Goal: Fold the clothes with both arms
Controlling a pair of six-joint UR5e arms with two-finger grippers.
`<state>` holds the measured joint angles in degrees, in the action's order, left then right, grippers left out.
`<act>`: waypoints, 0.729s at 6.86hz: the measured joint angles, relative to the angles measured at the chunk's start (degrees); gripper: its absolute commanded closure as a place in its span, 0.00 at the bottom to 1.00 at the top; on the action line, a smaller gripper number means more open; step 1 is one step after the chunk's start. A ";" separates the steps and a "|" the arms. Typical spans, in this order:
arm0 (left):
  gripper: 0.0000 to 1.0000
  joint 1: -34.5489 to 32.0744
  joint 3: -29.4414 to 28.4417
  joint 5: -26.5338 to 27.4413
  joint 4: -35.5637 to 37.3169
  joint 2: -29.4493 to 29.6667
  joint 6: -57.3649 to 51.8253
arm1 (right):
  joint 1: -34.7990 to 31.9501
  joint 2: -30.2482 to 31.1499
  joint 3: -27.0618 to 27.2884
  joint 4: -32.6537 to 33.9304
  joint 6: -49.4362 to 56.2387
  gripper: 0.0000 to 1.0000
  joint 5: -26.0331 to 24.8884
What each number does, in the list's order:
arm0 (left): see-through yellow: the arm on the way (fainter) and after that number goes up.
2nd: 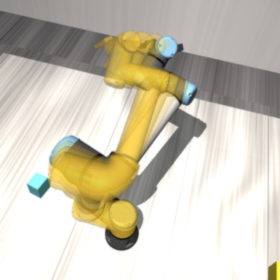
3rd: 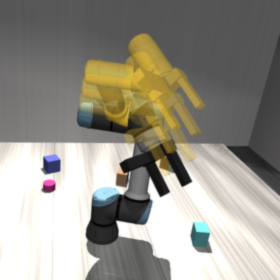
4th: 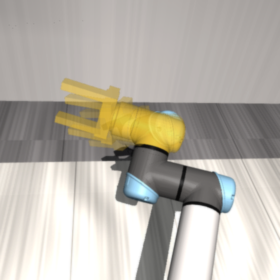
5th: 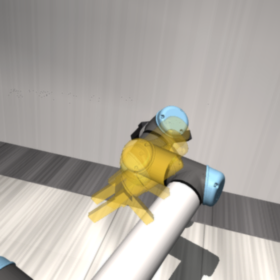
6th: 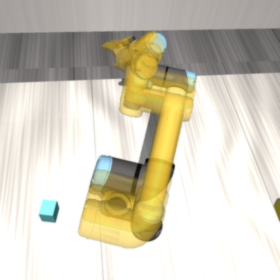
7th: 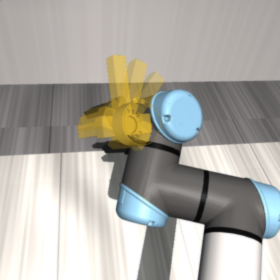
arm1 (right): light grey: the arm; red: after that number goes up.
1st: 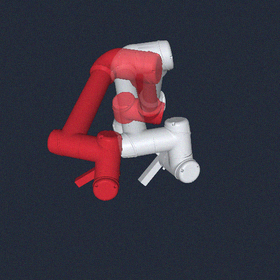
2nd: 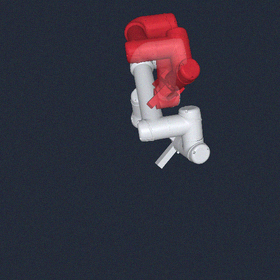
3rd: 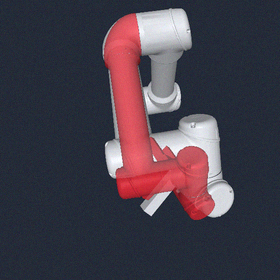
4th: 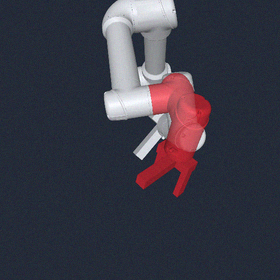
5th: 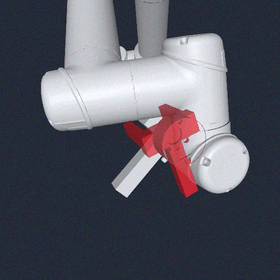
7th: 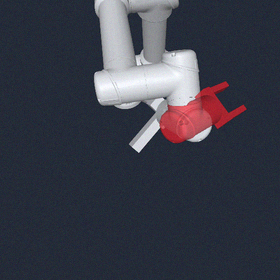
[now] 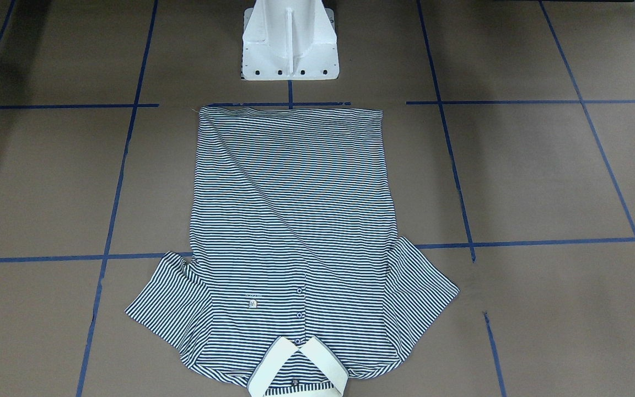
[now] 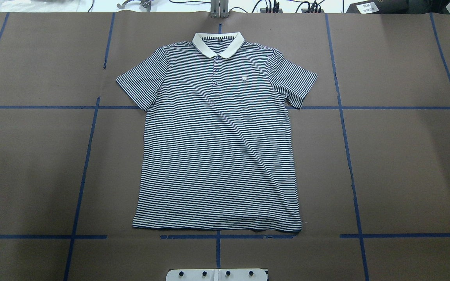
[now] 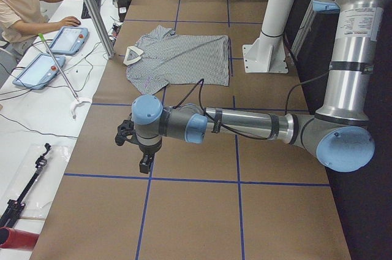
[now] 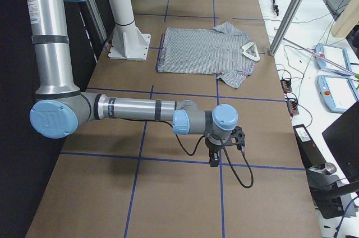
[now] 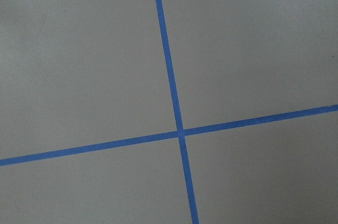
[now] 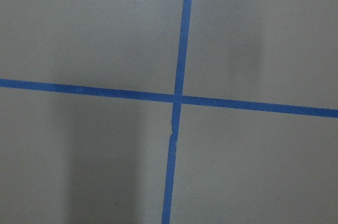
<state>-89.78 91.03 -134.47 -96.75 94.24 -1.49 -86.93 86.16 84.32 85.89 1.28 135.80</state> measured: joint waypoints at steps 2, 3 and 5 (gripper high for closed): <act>0.00 0.49 1.19 -0.08 -0.15 0.30 0.15 | 0.03 0.79 -0.03 -5.14 -0.28 0.00 1.83; 0.00 1.30 1.75 0.01 -0.28 0.37 0.42 | 0.17 0.74 -0.26 -8.73 -0.42 0.00 2.19; 0.00 2.65 2.49 -0.03 -0.29 0.54 0.73 | 0.87 0.69 -0.78 -14.77 -0.57 0.00 4.52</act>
<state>-87.14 93.52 -134.50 -97.04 94.78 -0.76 -86.06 86.85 83.54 71.12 0.71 140.32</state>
